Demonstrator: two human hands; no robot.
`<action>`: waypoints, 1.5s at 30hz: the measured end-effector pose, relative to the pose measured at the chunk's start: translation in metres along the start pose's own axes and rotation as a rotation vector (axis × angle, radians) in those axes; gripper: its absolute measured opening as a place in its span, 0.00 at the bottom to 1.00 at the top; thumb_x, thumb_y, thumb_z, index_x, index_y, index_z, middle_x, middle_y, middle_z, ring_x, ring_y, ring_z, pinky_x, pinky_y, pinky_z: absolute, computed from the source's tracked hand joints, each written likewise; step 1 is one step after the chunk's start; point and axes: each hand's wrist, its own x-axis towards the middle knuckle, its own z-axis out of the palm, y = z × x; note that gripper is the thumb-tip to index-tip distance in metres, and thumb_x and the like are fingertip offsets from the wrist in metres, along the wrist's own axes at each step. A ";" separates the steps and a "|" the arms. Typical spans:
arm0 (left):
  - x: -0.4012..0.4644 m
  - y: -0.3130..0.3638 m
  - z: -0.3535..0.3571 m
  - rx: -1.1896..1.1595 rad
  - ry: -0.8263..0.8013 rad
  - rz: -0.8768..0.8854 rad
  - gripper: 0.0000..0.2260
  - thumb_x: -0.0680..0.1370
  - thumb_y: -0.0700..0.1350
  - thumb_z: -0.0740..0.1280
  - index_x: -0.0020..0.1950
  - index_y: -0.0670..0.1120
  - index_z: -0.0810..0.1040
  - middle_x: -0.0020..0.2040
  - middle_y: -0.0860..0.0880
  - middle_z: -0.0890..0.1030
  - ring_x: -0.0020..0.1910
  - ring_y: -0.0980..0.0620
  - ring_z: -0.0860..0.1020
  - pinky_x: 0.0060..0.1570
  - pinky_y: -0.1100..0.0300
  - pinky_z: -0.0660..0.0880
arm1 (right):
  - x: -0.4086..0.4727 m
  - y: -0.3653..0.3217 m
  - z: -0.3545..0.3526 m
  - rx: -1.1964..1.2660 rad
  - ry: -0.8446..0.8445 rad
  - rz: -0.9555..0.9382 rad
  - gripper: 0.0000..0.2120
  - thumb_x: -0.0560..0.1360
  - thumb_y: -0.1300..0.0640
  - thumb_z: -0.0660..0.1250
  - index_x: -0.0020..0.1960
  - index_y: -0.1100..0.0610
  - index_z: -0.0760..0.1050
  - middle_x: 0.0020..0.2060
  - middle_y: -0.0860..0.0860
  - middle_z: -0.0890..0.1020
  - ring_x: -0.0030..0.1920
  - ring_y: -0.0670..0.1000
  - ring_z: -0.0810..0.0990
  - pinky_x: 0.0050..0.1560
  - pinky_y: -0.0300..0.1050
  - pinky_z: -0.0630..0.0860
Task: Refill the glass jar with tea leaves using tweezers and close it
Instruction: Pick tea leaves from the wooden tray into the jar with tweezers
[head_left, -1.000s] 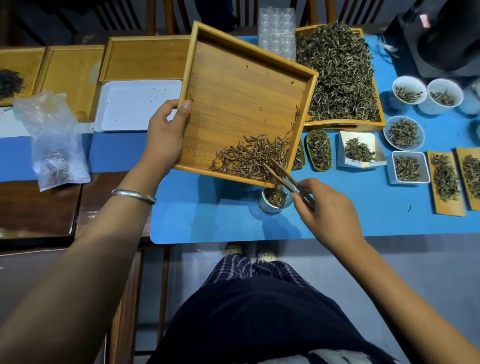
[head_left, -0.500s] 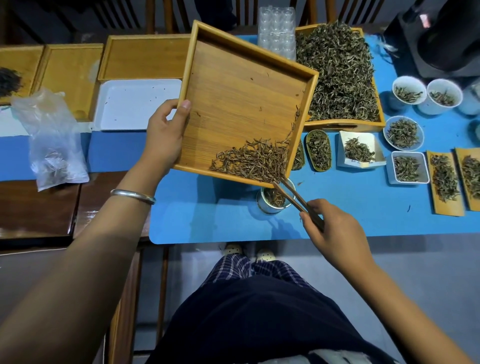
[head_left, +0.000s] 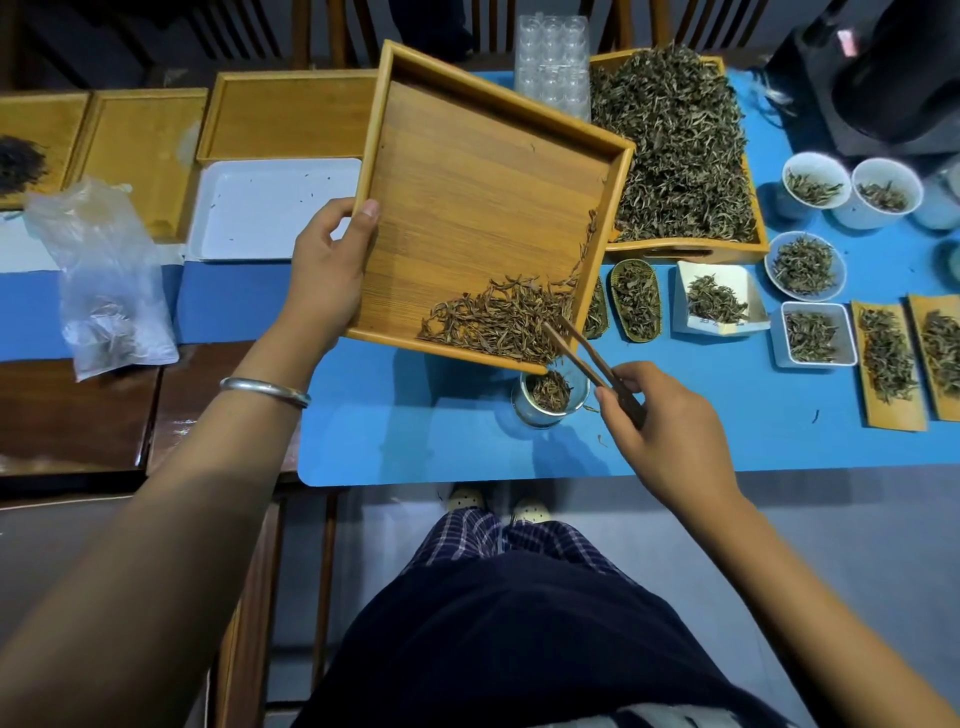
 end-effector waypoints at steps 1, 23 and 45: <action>0.000 0.000 0.000 -0.002 0.000 -0.001 0.09 0.83 0.54 0.60 0.55 0.51 0.76 0.45 0.59 0.79 0.37 0.72 0.78 0.34 0.76 0.71 | 0.005 -0.002 0.002 -0.005 0.012 -0.001 0.12 0.77 0.51 0.66 0.55 0.58 0.76 0.46 0.53 0.84 0.44 0.57 0.83 0.38 0.49 0.76; -0.001 -0.007 -0.001 -0.055 -0.008 -0.015 0.07 0.82 0.53 0.61 0.49 0.55 0.77 0.43 0.59 0.80 0.39 0.70 0.78 0.37 0.73 0.73 | -0.014 -0.005 0.004 0.003 -0.082 0.067 0.12 0.76 0.49 0.66 0.51 0.57 0.76 0.39 0.53 0.84 0.38 0.57 0.81 0.35 0.51 0.77; 0.001 -0.009 -0.001 -0.071 -0.019 -0.002 0.09 0.83 0.53 0.60 0.53 0.51 0.77 0.45 0.58 0.80 0.40 0.70 0.78 0.38 0.73 0.74 | 0.020 -0.024 -0.005 -0.075 0.005 0.078 0.11 0.78 0.51 0.64 0.49 0.59 0.75 0.40 0.55 0.83 0.39 0.61 0.80 0.34 0.49 0.75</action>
